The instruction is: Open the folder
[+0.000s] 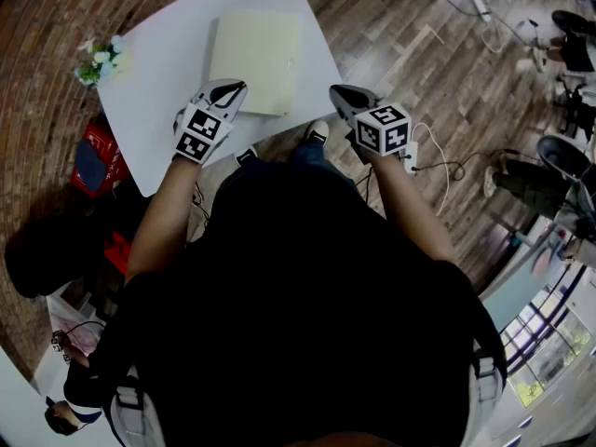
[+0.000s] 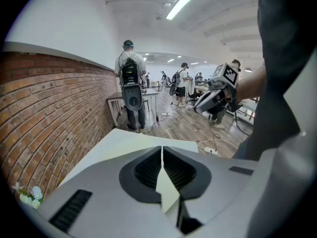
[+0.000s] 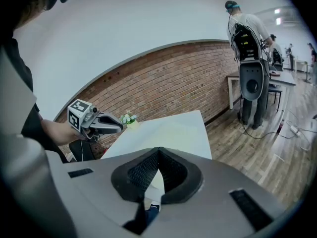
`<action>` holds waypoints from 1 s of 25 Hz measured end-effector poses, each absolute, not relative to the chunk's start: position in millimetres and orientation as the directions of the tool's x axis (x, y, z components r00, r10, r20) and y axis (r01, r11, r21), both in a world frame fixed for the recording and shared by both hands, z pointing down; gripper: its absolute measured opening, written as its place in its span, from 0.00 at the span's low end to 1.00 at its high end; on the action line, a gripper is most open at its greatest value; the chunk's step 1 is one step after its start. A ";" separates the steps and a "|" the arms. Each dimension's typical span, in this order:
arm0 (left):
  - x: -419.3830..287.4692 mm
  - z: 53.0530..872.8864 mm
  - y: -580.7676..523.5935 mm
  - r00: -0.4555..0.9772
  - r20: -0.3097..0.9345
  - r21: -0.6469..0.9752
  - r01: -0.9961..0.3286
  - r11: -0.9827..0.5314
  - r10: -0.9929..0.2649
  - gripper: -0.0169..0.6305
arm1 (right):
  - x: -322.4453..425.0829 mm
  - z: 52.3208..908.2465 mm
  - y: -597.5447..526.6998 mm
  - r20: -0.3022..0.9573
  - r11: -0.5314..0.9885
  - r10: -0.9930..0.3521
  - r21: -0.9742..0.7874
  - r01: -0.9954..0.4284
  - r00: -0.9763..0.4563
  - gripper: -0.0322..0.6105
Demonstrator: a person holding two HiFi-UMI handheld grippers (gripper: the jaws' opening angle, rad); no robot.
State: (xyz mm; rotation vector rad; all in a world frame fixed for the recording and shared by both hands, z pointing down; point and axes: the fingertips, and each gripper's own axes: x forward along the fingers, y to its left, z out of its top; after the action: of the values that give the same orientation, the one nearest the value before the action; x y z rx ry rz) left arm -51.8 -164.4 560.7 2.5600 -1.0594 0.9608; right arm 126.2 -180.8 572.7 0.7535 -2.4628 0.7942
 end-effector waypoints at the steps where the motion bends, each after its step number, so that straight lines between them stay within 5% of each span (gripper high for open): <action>1: -48.2 563.7 -164.4 0.530 0.646 -0.056 -0.684 -0.727 -0.549 0.05 | 127.4 576.1 -179.7 0.554 0.680 -0.353 -0.402 -0.613 -0.754 0.09; 25: 12.3 651.7 -151.0 0.500 0.777 -0.144 -0.452 -0.880 -0.384 0.32 | 150.7 610.6 -154.4 0.593 0.614 -0.338 -0.449 -0.649 -0.731 0.09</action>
State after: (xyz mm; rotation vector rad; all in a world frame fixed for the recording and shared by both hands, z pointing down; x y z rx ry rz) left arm 12.3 -151.0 651.7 2.6527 -0.7402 1.3432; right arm 150.7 -154.4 610.6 0.7811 -2.3857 0.9203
